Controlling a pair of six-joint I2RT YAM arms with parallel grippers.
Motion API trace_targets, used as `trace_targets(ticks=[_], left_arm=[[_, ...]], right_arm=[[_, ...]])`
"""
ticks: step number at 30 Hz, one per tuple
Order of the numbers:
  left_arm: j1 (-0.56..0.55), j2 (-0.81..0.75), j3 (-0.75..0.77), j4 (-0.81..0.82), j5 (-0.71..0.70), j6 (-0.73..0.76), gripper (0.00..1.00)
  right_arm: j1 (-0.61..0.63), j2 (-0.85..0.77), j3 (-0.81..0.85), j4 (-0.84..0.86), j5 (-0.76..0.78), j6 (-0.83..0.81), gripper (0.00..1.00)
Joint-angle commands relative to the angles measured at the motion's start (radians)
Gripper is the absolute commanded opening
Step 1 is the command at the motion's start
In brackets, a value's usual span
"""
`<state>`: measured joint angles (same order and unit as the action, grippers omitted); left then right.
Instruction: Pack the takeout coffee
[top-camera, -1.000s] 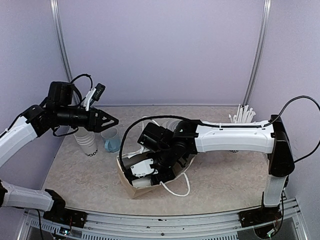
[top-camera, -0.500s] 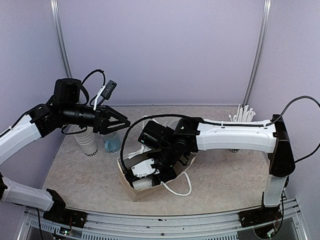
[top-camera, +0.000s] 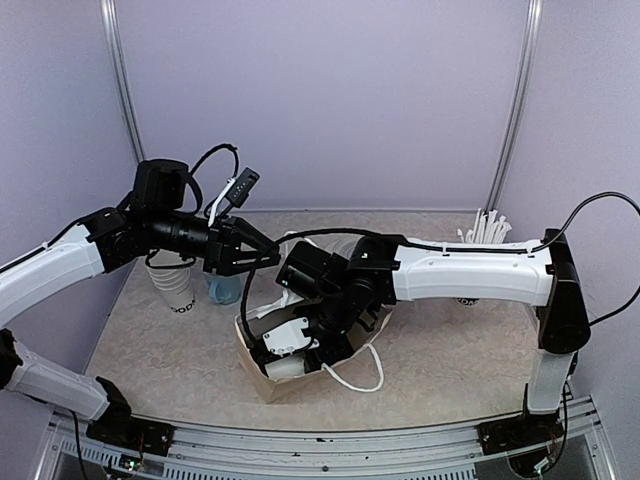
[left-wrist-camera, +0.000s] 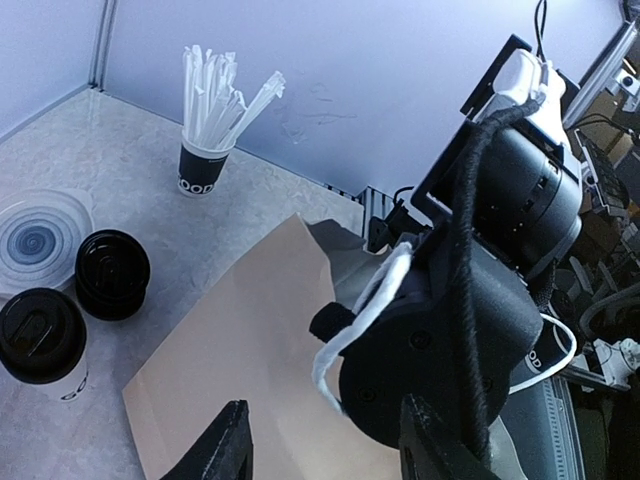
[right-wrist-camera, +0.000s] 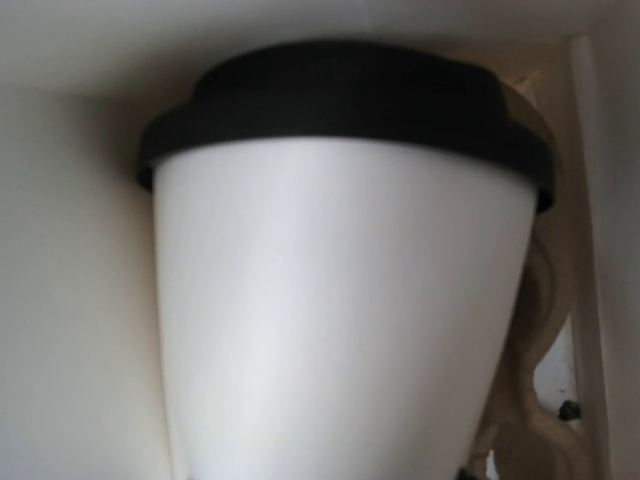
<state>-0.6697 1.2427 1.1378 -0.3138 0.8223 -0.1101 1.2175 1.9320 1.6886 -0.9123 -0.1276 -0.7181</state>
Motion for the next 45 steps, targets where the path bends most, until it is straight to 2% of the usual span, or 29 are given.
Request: trace_targets(ticks=[1,4,12,16,26,31,38,45], left_arm=[[-0.012,0.032,0.027,0.102,0.074,-0.002,0.48],[-0.023,0.054,0.039,0.124,0.087,0.001,0.43],[-0.027,0.104,0.06,0.148,0.084,-0.029,0.08],[-0.023,0.115,0.073,0.119,0.023,0.0,0.0],[0.063,0.17,0.13,0.01,-0.081,0.089,0.0],[0.097,0.213,0.19,-0.03,-0.098,0.132,0.0],[0.104,0.264,0.266,-0.059,-0.115,0.155,0.0],[0.129,0.293,0.347,-0.117,-0.193,0.205,0.0]], right_arm=[[0.007,-0.03,0.013,-0.008,-0.023,-0.007,0.33],[0.007,-0.028,0.014,-0.006,-0.024,-0.006,0.33],[0.012,-0.043,0.074,-0.04,-0.011,-0.016,0.33],[0.021,-0.068,0.103,-0.084,0.013,-0.025,0.33],[0.029,-0.179,0.119,-0.176,0.074,-0.043,0.33],[0.028,-0.216,0.183,-0.208,0.093,-0.048,0.33],[0.027,-0.251,0.214,-0.154,0.176,-0.079,0.33],[0.002,-0.284,0.243,-0.051,0.221,-0.11,0.33]])
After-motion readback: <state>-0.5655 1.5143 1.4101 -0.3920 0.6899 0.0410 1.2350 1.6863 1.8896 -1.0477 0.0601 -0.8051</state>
